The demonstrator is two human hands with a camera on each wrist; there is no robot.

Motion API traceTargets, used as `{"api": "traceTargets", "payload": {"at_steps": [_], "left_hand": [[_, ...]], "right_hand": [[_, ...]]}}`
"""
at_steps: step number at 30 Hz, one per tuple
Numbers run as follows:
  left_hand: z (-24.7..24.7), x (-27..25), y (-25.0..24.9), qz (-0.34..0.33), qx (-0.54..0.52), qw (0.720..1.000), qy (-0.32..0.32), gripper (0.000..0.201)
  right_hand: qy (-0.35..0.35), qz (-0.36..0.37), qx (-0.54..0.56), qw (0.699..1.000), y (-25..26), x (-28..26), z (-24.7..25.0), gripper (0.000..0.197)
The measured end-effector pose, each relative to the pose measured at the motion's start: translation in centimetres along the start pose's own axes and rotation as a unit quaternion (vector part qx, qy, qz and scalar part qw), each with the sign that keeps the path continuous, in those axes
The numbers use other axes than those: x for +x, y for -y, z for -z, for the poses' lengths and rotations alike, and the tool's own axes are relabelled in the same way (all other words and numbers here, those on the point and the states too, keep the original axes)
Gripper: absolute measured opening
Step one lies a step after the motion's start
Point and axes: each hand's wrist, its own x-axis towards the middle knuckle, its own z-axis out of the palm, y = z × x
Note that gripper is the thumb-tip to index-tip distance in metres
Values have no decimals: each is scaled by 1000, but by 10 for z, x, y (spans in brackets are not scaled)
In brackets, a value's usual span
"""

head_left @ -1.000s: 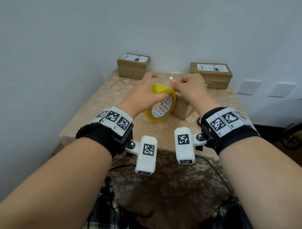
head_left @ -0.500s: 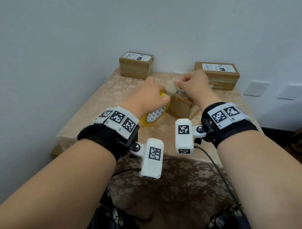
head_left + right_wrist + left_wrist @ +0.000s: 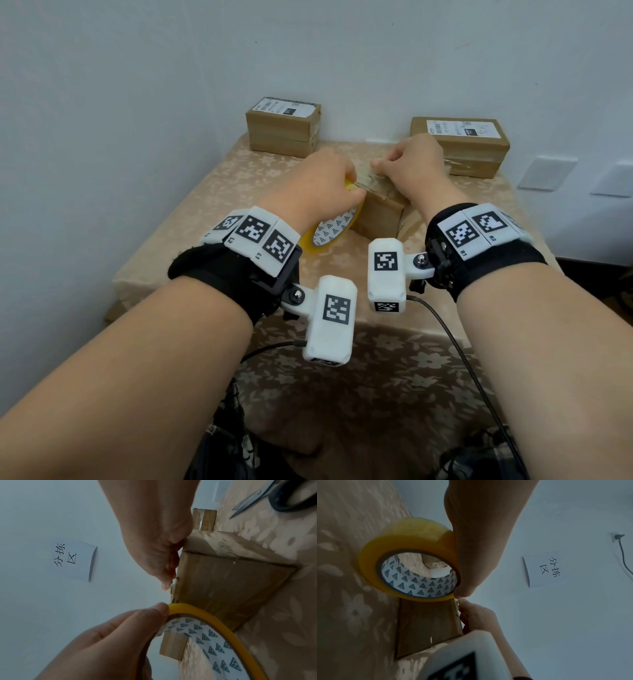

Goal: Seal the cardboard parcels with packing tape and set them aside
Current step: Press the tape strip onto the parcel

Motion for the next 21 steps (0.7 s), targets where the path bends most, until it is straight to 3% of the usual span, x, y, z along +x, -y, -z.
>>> {"api": "traceTargets", "payload": {"at_steps": [5, 8, 9, 11, 12, 13, 16, 19, 21], "left_hand": [[-1, 0, -1, 6, -2, 1000, 3, 34], [-3, 0, -2, 6, -3, 1000, 5, 32], [-4, 0, -2, 6, -2, 1000, 5, 32], [-4, -1, -3, 9, -4, 1000, 1, 31], [-4, -1, -2, 11, -6, 1000, -1, 32], [-4, -1, -2, 10, -7, 1000, -1, 32], [-4, 0, 0, 5, -13, 1000, 2, 32], [-5, 1, 2, 2, 1, 1000, 18, 34], [-6, 3, 4, 5, 12, 1000, 29, 33]], "right_hand": [[4, 9, -9, 1000, -1, 2, -5, 34], [1, 23, -46, 999, 2, 0, -8, 20], [-10, 24, -49, 998, 2, -1, -8, 23], [-16, -5, -50, 999, -2, -2, -5, 65], [-29, -7, -70, 997, -4, -2, -2, 73], [-36, 5, -99, 994, -7, -3, 1, 68], [38, 47, -164, 985, -17, -5, 6, 44], [143, 28, -161, 976, -27, -2, 8, 47], [153, 14, -169, 974, -29, -2, 12, 51]]}}
